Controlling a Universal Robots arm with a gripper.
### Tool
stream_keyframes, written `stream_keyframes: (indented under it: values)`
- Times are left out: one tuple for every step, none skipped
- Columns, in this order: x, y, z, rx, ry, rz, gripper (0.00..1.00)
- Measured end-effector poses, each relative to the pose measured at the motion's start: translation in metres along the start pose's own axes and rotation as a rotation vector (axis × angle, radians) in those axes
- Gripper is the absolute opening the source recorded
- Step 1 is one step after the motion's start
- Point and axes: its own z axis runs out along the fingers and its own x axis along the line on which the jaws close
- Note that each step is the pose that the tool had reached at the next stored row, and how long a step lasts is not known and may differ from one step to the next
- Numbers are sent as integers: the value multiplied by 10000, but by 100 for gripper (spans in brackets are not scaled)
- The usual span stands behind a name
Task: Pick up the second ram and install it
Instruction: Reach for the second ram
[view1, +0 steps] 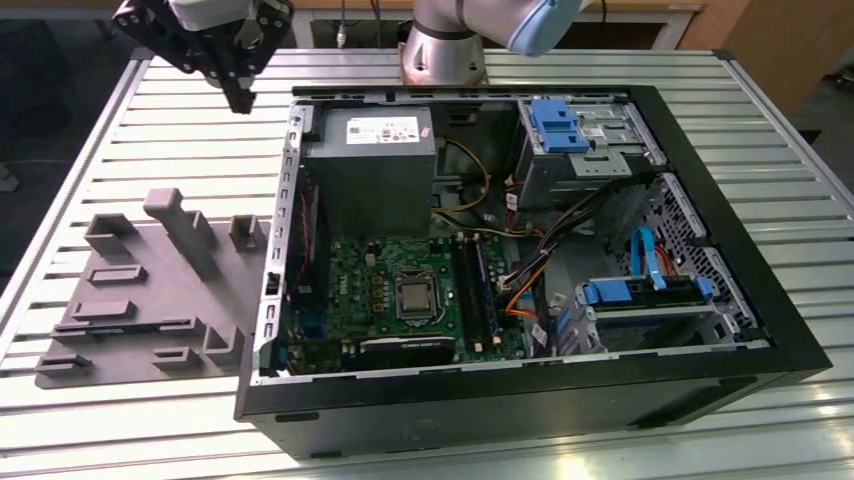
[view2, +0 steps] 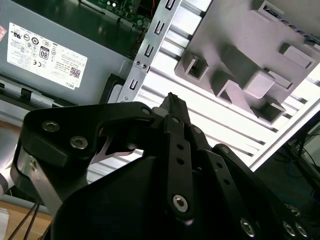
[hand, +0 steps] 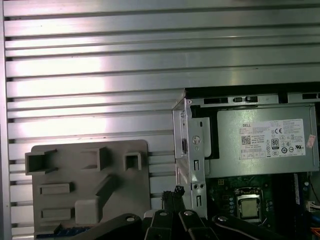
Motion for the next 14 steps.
stream_keyframes:
  values:
    - [10,-1,0,0,0,0,11]
    - [19,-1,-1,0,0,0,11]
    - [28,-2,-1,1,1,0,11]
    - [38,-3,-1,0,0,0,11]
    - [48,-4,-1,0,0,0,11]
    - [60,-4,-2,0,0,0,11]
    - [70,-5,-2,0,0,0,11]
    - [81,-6,-3,1,1,-1,11]
    - [91,-7,-3,1,1,-1,11]
    - [101,-8,-3,0,1,-1,11]
    - [111,-8,-3,0,0,0,11]
    - [119,-9,-4,1,1,-1,11]
    - [128,-10,-4,0,0,-1,11]
    - [137,-10,-4,1,0,0,11]
